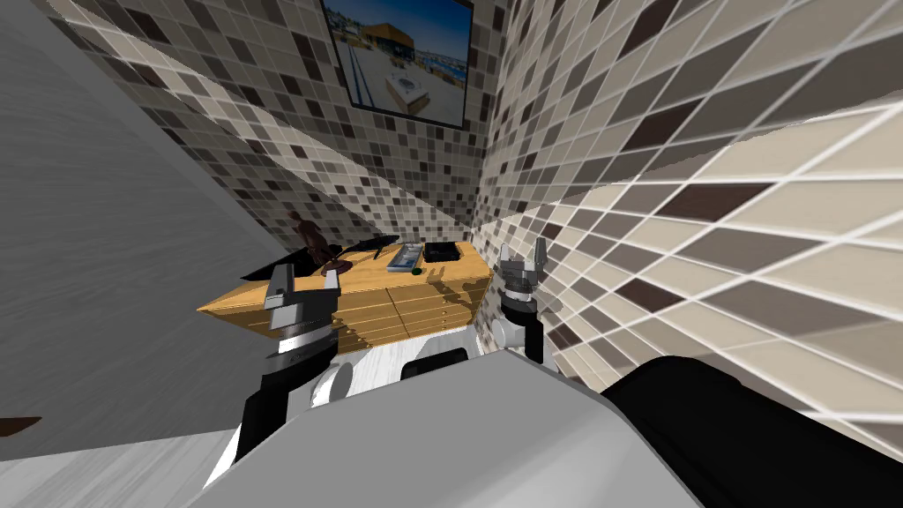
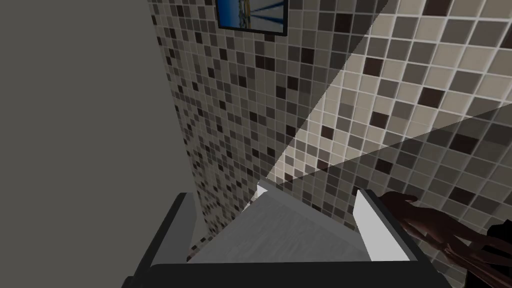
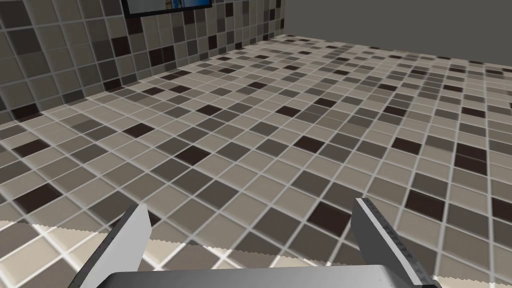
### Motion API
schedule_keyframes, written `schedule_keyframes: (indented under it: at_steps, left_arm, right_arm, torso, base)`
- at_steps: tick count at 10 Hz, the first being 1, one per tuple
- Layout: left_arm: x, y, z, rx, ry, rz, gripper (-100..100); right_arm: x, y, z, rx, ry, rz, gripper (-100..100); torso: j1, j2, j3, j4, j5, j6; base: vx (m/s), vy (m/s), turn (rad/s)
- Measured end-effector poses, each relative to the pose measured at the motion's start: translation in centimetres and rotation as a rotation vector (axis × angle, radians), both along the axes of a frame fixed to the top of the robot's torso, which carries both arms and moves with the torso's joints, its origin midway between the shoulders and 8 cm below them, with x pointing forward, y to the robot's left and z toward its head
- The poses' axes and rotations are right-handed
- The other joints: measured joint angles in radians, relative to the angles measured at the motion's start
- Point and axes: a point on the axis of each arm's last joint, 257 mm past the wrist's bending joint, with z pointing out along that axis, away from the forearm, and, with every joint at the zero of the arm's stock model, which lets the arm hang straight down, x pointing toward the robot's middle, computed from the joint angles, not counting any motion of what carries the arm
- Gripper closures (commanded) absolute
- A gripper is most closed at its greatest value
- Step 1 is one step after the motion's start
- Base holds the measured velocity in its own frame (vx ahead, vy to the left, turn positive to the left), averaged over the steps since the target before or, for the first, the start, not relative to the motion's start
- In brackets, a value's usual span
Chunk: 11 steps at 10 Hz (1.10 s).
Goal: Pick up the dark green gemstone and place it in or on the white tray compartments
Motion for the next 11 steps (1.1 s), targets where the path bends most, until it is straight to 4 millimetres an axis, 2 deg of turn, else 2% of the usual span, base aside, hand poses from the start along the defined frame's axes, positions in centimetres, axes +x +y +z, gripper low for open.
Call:
schedule_keyframes:
  at_steps: [6, 11]
  left_arm:
    - [2.8, -1.2, -2.3, 0.114, 0.123, -0.065, -100]
    - [6.3, -0.5, -5.2, 0.206, 0.268, -0.084, -100]
  right_arm:
    - [0.0, 0.0, 0.0, 0.0, 0.0, 0.0, 0]
    - [0.0, 0.0, 0.0, 0.0, 0.0, 0.0, 0]
  torso:
    - [0.002, 0.0, 0.0, 0.0, 0.0, 0.0]
    - [0.003, 0.0, 0.0, 0.0, 0.001, 0.0]
  base:
    - [-0.002, 0.024, -0.08]
    - [-0.008, 0.039, -0.134]
